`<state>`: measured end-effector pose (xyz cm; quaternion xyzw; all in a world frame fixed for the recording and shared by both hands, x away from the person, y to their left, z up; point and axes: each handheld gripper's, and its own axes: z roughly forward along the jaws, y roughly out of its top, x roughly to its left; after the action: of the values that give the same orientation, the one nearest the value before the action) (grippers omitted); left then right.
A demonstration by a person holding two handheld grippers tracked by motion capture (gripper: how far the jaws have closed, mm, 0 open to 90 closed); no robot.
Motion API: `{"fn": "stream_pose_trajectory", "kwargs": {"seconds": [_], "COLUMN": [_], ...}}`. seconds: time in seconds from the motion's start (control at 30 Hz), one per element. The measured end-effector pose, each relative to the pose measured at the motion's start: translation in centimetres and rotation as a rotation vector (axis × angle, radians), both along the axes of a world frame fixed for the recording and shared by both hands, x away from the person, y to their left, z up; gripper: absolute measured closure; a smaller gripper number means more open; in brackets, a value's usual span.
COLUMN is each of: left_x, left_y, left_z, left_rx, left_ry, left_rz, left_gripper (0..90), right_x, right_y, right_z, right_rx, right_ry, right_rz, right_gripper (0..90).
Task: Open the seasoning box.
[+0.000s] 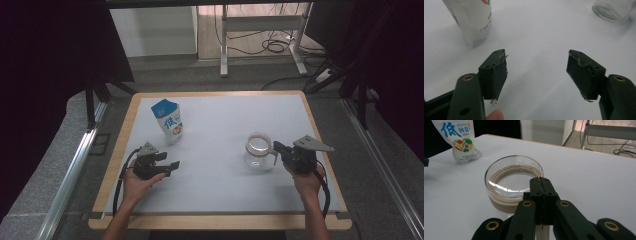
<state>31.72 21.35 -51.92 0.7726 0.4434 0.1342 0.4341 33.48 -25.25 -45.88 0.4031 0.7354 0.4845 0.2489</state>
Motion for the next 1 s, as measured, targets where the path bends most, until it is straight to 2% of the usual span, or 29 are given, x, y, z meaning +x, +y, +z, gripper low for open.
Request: {"fn": "stream_pose_trajectory", "kwargs": {"seconds": [0.43,0.63,0.73,0.83,1.0], "left_x": [-0.12,-0.09,-0.01,0.04,0.06], "left_y": [-0.28,-0.44,-0.39,-0.26,-0.13], "left_z": [-0.07,-0.25,-0.36,-0.43,-0.45], "left_rx": [-0.003,-0.012,-0.009,-0.006,-0.015], "left_ry": [-0.015,-0.009,-0.003,-0.002,0.007], "left_rz": [0.003,0.0,-0.007,0.006,-0.004], "left_gripper": [43.5,52.6,58.4,60.7,69.8], "right_x": [-0.49,-0.65,-0.6,-0.6,-0.68], "right_y": [-0.33,-0.44,-0.74,-0.77,-0.9], "right_z": [-0.08,-0.16,-0.35,-0.39,-0.54], "right_rx": [0.018,0.021,0.055,0.056,0.06], "right_ry": [-0.005,-0.012,-0.005,-0.008,-0.01], "right_rz": [0.002,-0.003,0.0,0.001,0.0], "right_gripper": [89.9,89.8,89.8,89.8,89.9]}}
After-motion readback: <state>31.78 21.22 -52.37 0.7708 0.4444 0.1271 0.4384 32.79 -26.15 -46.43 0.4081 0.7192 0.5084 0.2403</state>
